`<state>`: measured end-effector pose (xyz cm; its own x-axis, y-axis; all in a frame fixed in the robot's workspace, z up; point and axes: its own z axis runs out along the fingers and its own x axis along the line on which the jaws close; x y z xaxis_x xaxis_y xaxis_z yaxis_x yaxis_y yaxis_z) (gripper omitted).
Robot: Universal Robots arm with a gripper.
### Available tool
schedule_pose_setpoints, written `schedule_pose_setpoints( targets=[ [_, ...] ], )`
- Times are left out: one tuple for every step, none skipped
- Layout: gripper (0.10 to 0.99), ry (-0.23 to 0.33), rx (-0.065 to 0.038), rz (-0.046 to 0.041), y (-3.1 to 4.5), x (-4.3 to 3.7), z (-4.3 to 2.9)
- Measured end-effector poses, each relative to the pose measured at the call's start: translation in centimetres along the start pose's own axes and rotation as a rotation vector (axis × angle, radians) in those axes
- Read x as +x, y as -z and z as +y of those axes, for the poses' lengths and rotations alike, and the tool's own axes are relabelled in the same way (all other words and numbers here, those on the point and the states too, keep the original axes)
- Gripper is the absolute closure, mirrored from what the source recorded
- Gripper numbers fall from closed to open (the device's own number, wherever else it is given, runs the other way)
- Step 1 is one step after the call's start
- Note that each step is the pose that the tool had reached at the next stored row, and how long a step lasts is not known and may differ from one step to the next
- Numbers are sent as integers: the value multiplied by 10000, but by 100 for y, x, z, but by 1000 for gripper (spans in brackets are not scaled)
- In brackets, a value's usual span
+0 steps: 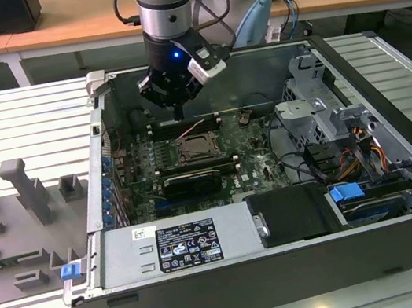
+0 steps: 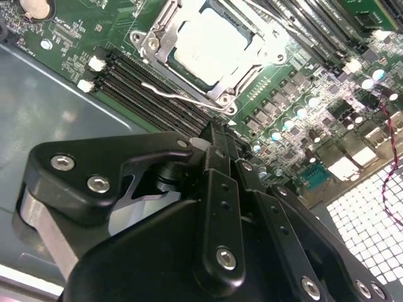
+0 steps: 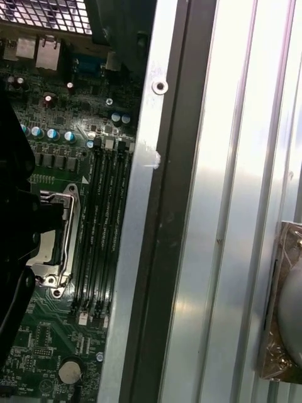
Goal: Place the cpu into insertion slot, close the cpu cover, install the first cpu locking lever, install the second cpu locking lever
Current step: 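Install the first cpu locking lever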
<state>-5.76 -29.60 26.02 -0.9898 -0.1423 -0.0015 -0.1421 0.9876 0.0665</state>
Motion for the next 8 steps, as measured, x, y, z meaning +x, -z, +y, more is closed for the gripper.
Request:
schedule_pose_setpoints(
  targets=[
    [980, -17, -81, -13, -3, -12, -2],
    [980, -34, -177, -28, -7, -23, -4],
    [980, -62, -325, -52, -12, -40, -7],
    [980, -96, -401, -66, -26, -55, -10],
    [980, -125, -405, -70, -42, -60, -12],
    [980, -203, -404, -75, -71, -66, -16],
    [980, -351, -403, -87, -89, -70, -17],
    [980, -472, -402, -98, -100, -72, -18]
  ],
)
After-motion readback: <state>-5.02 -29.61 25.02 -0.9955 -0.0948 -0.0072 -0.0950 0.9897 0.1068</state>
